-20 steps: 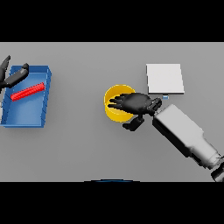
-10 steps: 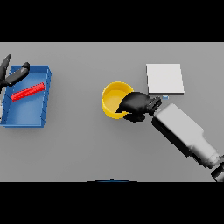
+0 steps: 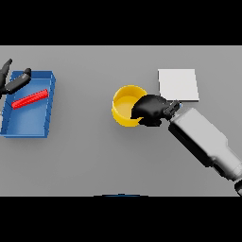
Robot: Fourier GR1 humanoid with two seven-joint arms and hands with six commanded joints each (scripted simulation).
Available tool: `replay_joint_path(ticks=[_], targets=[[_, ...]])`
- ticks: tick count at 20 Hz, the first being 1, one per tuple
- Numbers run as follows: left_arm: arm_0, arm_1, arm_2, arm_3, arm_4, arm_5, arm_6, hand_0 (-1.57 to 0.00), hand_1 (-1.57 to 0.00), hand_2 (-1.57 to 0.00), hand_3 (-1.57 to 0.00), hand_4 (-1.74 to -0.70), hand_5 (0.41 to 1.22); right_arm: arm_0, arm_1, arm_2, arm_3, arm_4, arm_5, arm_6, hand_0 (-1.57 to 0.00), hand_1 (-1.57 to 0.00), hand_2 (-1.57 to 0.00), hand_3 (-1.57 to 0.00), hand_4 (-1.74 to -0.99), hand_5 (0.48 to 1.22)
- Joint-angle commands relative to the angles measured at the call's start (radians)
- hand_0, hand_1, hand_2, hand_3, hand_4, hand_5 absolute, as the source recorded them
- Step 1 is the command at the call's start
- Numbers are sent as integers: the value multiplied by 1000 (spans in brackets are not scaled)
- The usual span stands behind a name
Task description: Pick up the red beaker and tilt it to pour out 1 green nut into yellow bowl. Pick up the yellow bowl and place it on the metallic measuring scale.
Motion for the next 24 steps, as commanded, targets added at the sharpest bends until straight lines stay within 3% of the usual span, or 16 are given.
replay_joint_path(ticks=[1,5,9,11,13,18,24], targets=[[-11,1,-2,4,-5,0,8,1,1,1,1,-774,706,-7,-7,-13,-11,-12,17,9,-1540,-1538,-1447,-1165,-1730,1214],[-14,-3,4,-9,8,1,16,1,1,1,1,-780,702,-9,-53,-49,-103,-40,82,62,-1558,-1558,-1451,-1204,-1736,1218],[-29,-3,12,8,21,-10,20,1,1,1,1,-798,702,9,-45,-54,-171,-35,100,154,-1566,-1566,-1491,-1182,-1739,1219],[-22,-6,10,12,22,-12,5,1,1,1,1,-800,704,11,-61,-83,-188,-51,113,162,-1520,-1567,-1520,-1179,-1740,1219],[-16,-9,12,-7,28,-9,19,1,1,1,1,-812,710,-1,-79,-105,-170,-46,102,187,-1538,-1569,-1488,-1190,-1740,1220],[-6,-5,24,-42,50,-14,59,1,1,1,1,-837,737,-44,-140,-169,-78,-42,-1,139,-1560,-1570,-1533,-1156,-1741,1221],[9,-15,19,-69,49,-1,104,1,1,1,1,-852,760,-87,-151,-205,103,-20,-104,129,-1568,-1571,-1553,-1154,-1741,1221]])
